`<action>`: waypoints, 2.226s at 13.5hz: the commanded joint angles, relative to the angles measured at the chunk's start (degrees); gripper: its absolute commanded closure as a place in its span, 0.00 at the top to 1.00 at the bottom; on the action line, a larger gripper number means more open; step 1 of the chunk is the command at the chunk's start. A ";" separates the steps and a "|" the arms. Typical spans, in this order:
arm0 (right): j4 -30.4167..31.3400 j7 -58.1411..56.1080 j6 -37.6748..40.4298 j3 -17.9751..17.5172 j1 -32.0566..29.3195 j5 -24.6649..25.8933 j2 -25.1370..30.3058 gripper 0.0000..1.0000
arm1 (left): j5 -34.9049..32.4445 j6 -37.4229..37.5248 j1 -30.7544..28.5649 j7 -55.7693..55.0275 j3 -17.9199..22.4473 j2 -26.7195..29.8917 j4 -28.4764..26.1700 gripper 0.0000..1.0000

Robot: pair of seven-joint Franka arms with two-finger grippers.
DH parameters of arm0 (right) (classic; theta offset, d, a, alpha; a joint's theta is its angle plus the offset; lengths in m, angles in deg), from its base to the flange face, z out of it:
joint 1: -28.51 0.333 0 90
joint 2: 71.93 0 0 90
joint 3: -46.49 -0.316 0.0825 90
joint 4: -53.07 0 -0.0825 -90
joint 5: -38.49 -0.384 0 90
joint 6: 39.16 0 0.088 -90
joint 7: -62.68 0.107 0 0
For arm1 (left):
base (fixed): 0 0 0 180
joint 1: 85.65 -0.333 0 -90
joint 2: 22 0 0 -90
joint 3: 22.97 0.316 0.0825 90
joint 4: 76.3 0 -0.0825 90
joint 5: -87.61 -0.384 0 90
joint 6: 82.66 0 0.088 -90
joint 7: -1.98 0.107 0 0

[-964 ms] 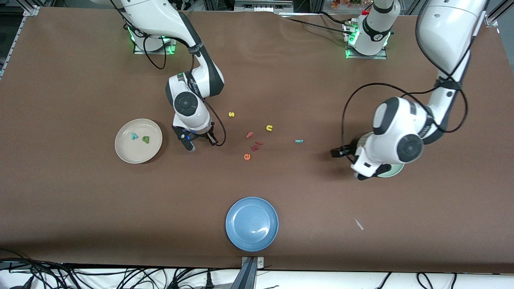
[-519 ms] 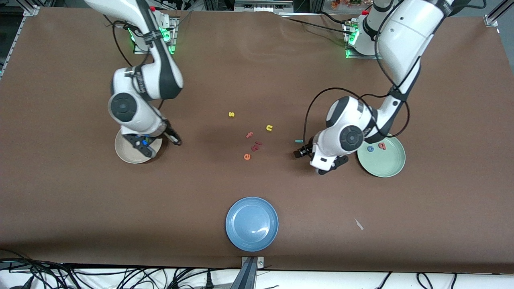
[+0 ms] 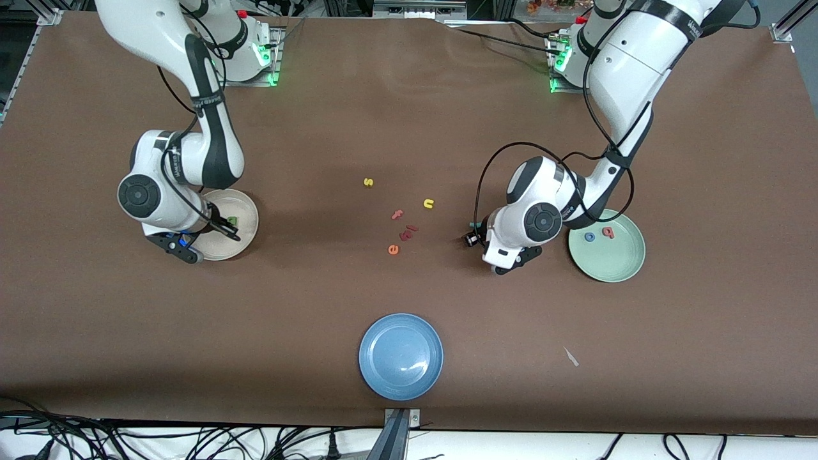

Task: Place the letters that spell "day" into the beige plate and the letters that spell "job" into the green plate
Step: 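Drop the yellow letter on the white plate while the left gripper grasps the teal i, then drop the teal i on the green plate while the right arm returns to rest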

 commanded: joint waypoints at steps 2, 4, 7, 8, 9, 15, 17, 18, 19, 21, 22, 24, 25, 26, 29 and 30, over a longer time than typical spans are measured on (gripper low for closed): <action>0.00 -2.41 -3.77 -1.25 -1.53 -0.79 -3.09 0.23 | 0.88 0.54 1.06 -6.29 0.32 -0.15 -0.56 0.69; -0.09 -2.06 -3.17 -1.26 -1.79 -0.88 -2.57 1.00 | 0.97 0.46 1.15 -11.91 0.32 -0.15 -0.65 0.69; -0.88 -1.97 0.17 -1.34 -1.45 -0.97 0.15 1.00 | 1.06 0.46 2.12 -16.93 0.23 -0.24 -1.53 0.69; -0.88 -2.32 0.53 -1.52 -1.36 -0.88 1.12 1.00 | 1.06 0.46 2.12 -17.55 0.23 -0.24 -1.53 0.67; -0.97 -3.02 1.57 -1.61 -1.18 -0.71 2.52 1.00 | 1.15 0.46 2.12 -17.91 0.23 -0.33 -1.62 0.57; -12.37 -16.10 20.36 -1.00 -0.92 0.08 7.98 1.00 | 1.32 0.54 1.59 -16.77 0.23 -0.33 -1.45 0.00; -19.04 -18.66 27.48 -0.47 -0.92 1.57 8.69 1.00 | 1.06 0.72 1.33 -15.11 0.32 -0.24 -1.10 0.00; -22.12 -19.89 30.90 -0.47 -0.92 3.32 8.69 1.00 | 0.97 0.81 1.06 -13.79 0.41 0.19 -0.75 0.00; -24.59 -21.73 33.37 -0.47 -0.92 4.90 8.78 1.00 | 0.62 1.24 -0.07 -12.56 0.49 1.59 -0.48 0.00; -27.15 -24.20 36.03 0.32 -0.92 5.36 10.69 1.00 | 0.53 9.02 -3.49 -5.04 0.32 6.06 1.70 0.00; -27.25 -24.73 36.38 0.85 -1.35 5.10 12.10 1.00 | 0.53 14.55 -5.42 0.40 0.32 8.26 2.59 0.00; -27.16 -25.88 36.65 1.38 -1.36 5.62 13.95 1.00 | 0.62 22.57 -10.07 10.34 0.32 11.61 2.86 0.00; -27.07 -26.23 36.91 1.21 -2.40 5.88 15.44 1.00 | 0.53 26.17 -12.80 14.83 0.32 12.32 2.60 0.00; -26.64 -26.67 37.09 0.16 -4.50 6.06 16.50 1.00 | 0.53 29.95 -15.43 19.57 0.41 12.59 1.90 0.00; -26.63 -27.20 37.53 -13.41 -18.52 7.81 19.22 1.00 | -1.65 31.57 -22.29 31.89 0.58 11.80 -2.14 0.00; -26.55 -27.20 37.44 -19.48 -23.28 9.91 19.93 1.00 | -2.80 31.22 -23.01 34.19 0.58 11.10 -3.28 0.00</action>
